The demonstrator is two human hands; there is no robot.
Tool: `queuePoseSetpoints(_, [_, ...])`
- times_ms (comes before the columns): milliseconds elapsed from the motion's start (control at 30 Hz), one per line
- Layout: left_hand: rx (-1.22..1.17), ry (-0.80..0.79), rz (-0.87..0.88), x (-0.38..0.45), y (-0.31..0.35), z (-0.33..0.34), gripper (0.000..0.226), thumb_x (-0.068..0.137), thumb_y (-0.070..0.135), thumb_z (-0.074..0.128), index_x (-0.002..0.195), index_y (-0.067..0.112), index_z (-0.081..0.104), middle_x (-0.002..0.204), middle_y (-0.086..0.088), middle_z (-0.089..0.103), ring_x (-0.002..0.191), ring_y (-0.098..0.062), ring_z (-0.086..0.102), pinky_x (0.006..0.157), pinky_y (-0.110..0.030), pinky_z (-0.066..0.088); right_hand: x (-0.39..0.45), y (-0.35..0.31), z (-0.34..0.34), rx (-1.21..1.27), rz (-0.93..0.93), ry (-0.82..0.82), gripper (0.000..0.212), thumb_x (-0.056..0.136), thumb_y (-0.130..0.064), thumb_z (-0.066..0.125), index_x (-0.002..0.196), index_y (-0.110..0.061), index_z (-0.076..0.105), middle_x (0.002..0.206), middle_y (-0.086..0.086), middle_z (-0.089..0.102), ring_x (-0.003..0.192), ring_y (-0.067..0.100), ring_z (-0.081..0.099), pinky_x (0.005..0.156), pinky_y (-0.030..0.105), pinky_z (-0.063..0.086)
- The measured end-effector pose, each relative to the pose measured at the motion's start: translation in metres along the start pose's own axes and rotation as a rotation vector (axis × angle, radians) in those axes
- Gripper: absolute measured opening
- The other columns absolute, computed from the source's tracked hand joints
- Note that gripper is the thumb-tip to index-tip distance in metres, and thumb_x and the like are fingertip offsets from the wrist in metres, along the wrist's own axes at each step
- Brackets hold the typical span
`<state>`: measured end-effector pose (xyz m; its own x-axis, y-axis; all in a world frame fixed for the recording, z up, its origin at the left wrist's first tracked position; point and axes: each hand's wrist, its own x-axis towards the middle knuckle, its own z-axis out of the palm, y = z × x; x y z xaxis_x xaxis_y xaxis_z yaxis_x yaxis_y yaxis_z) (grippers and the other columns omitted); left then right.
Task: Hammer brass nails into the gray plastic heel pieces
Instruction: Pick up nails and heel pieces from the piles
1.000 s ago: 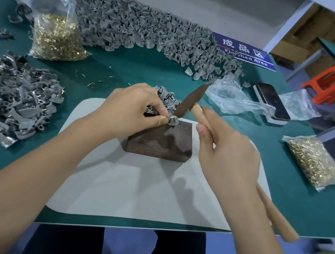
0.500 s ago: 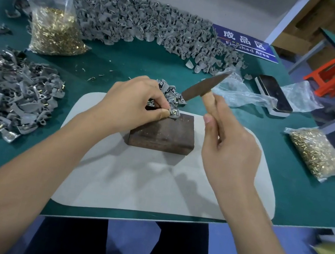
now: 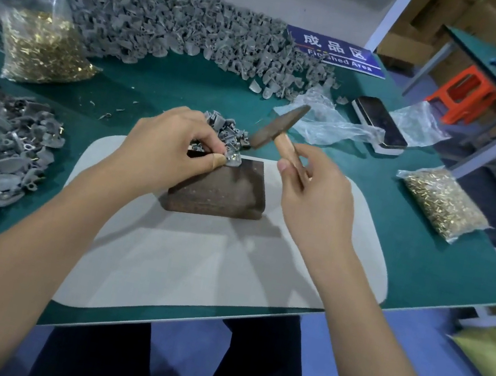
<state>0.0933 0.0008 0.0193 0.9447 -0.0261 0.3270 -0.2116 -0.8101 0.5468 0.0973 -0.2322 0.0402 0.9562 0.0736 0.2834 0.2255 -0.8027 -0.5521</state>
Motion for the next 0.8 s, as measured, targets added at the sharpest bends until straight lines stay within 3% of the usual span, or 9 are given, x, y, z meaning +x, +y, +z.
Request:
queuePoseSetpoints(133, [-0.011,0.008,0.003,-0.002,0.000,0.001,0.005,0.086,0.048,0.073,0.086,0.043,0.071,0.088,0.019,0.061,0.095,-0.005,0.051,0.079,-0.041,0.050,0.012,0.018,0.012,-0.107,0.170,-0.010,0.018,0.101,-0.033,0.058,0.108,-0.021,0.069,0.098,0.006,0.070,0.094,0.030,0.062,0.069,0.037,0.039])
queuePoseSetpoints(200, [0.000,0.019,0.006,-0.002,-0.001,0.002,0.007,0.086,0.049,0.071,0.088,0.043,0.071,0.089,0.018,0.061,0.095,-0.004,0.050,0.077,-0.039,0.047,0.013,0.022,0.019,-0.196,0.181,-0.031,0.025,0.102,-0.037,0.057,0.094,-0.019,0.073,0.095,0.009,0.066,0.099,0.035,0.057,0.074,0.039,0.039])
queuePoseSetpoints(333, [0.008,0.037,0.020,-0.002,0.001,0.003,0.007,0.087,0.047,0.070,0.089,0.040,0.071,0.091,0.016,0.061,0.097,-0.005,0.051,0.073,-0.034,0.040,0.018,0.017,0.023,-0.244,0.186,-0.045,0.026,0.103,-0.038,0.057,0.097,-0.023,0.077,0.106,0.009,0.064,0.111,0.035,0.053,0.085,0.041,0.038])
queuePoseSetpoints(400, [-0.001,0.043,0.016,-0.005,0.000,-0.002,0.005,0.087,0.043,0.071,0.088,0.039,0.069,0.092,0.016,0.061,0.097,-0.005,0.053,0.076,-0.036,0.044,0.019,0.006,0.023,-0.071,0.077,0.009,0.022,0.102,-0.031,0.057,0.102,-0.024,0.078,0.103,0.003,0.069,0.105,0.026,0.057,0.088,0.040,0.043])
queuePoseSetpoints(500, [-0.076,0.145,-0.036,-0.016,-0.009,-0.023,0.003,0.087,0.038,0.069,0.088,0.036,0.067,0.092,0.017,0.061,0.095,-0.002,0.054,0.080,-0.037,0.051,0.016,-0.027,0.029,0.162,-0.167,0.043,0.015,0.099,-0.019,0.062,0.094,-0.015,0.076,0.089,-0.001,0.071,0.087,0.016,0.058,0.080,0.030,0.045])
queuePoseSetpoints(667, [-0.069,0.309,-0.145,-0.058,-0.033,-0.057,0.001,0.087,0.032,0.067,0.088,0.031,0.067,0.086,0.012,0.059,0.092,-0.006,0.054,0.083,-0.029,0.047,0.001,-0.089,0.062,0.287,-0.407,-0.164,0.009,0.094,-0.019,0.066,0.092,-0.018,0.075,0.087,-0.007,0.073,0.083,0.014,0.064,0.081,0.037,0.052])
queuePoseSetpoints(733, [-0.048,0.340,-0.191,-0.076,-0.039,-0.066,0.004,0.087,0.033,0.067,0.087,0.030,0.067,0.079,0.012,0.055,0.086,-0.005,0.051,0.077,-0.018,0.041,-0.005,-0.111,0.079,0.346,-0.456,-0.241,0.006,0.093,-0.020,0.070,0.093,-0.018,0.076,0.085,-0.009,0.073,0.081,0.011,0.064,0.080,0.040,0.053])
queuePoseSetpoints(800, [-0.005,0.370,-0.239,-0.094,-0.049,-0.078,0.007,0.087,0.034,0.067,0.086,0.027,0.067,0.075,0.012,0.054,0.081,-0.006,0.050,0.073,-0.019,0.040,-0.008,-0.132,0.095,0.414,-0.490,-0.285,0.003,0.091,-0.021,0.073,0.091,-0.019,0.076,0.084,-0.011,0.073,0.079,0.007,0.064,0.081,0.043,0.054])
